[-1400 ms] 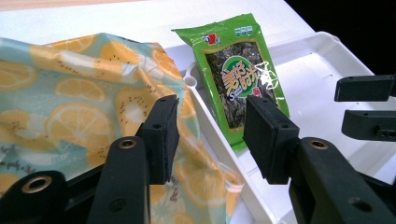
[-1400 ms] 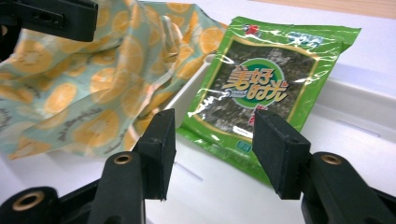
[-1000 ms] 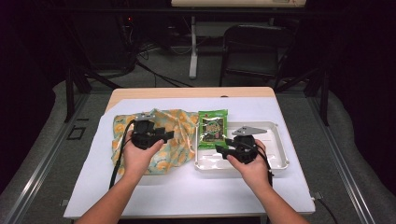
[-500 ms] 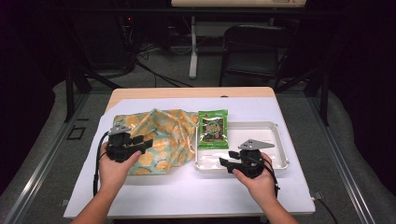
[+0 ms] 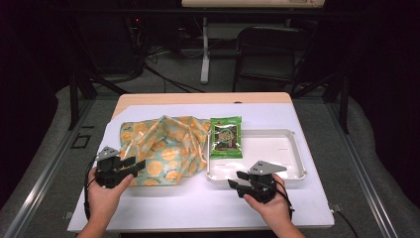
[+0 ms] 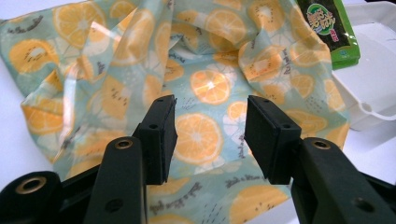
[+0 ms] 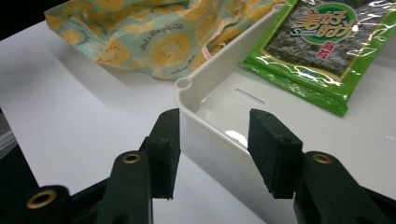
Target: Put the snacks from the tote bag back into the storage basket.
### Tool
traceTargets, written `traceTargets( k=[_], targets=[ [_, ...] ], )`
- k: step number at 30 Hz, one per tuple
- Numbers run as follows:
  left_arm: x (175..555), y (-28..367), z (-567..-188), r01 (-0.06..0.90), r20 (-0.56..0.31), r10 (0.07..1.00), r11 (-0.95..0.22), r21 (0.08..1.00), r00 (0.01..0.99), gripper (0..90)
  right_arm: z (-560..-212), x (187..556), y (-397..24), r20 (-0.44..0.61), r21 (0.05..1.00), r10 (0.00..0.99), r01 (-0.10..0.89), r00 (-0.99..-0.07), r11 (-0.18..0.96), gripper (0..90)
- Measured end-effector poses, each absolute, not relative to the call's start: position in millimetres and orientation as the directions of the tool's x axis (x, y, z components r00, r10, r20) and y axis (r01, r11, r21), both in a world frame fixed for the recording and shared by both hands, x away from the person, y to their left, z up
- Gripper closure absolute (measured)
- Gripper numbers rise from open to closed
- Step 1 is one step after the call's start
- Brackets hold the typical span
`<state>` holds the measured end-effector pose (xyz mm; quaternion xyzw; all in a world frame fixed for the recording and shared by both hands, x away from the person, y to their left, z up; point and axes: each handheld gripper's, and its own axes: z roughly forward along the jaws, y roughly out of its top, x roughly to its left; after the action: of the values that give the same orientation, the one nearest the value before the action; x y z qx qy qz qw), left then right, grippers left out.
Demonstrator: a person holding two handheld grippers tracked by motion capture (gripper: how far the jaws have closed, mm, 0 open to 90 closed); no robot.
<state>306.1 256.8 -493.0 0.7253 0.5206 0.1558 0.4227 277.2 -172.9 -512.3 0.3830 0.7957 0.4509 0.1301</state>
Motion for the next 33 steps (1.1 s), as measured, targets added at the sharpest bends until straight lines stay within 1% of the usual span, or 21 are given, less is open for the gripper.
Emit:
traceTargets(
  k=[4, 8, 13, 23, 25, 29, 33],
  targets=[
    [302.7, 262.2, -497.5, 0.608, -0.222, 0.875, -0.099, 0.787, 0.430, 53.8, -518.7, 275.4, -167.4, 0.142, 0.813, 0.710, 0.490, -0.690, 0.313, 53.9],
    [300.3, 264.4, -503.0, 0.603, -0.196, 0.874, -0.130, 0.787, 0.445, 54.2, -524.7, 273.3, -162.8, 0.149, 0.810, 0.700, 0.492, -0.699, 0.319, 53.9],
    [297.1, 268.2, -509.6, 0.603, -0.196, 0.879, -0.121, 0.789, 0.434, 55.0, -529.0, 269.9, -159.8, 0.143, 0.813, 0.680, 0.477, -0.719, 0.333, 53.9],
    [293.9, 270.5, -520.1, 0.604, -0.189, 0.876, -0.136, 0.786, 0.443, 55.2, -538.8, 268.3, -155.5, 0.146, 0.817, 0.647, 0.460, -0.748, 0.347, 54.3],
    [294.1, 270.3, -521.4, 0.606, -0.179, 0.875, -0.151, 0.781, 0.450, 55.2, -541.6, 268.7, -154.6, 0.149, 0.813, 0.642, 0.462, -0.753, 0.354, 54.3],
    [295.3, 269.4, -524.3, 0.604, -0.175, 0.877, -0.152, 0.782, 0.448, 55.2, -546.5, 268.8, -151.3, 0.165, 0.805, 0.635, 0.475, -0.754, 0.355, 54.3],
    [295.6, 269.3, -525.5, 0.605, -0.176, 0.877, -0.152, 0.781, 0.447, 55.2, -548.5, 268.5, -148.1, 0.160, 0.799, 0.626, 0.472, -0.763, 0.371, 54.3]
  ],
)
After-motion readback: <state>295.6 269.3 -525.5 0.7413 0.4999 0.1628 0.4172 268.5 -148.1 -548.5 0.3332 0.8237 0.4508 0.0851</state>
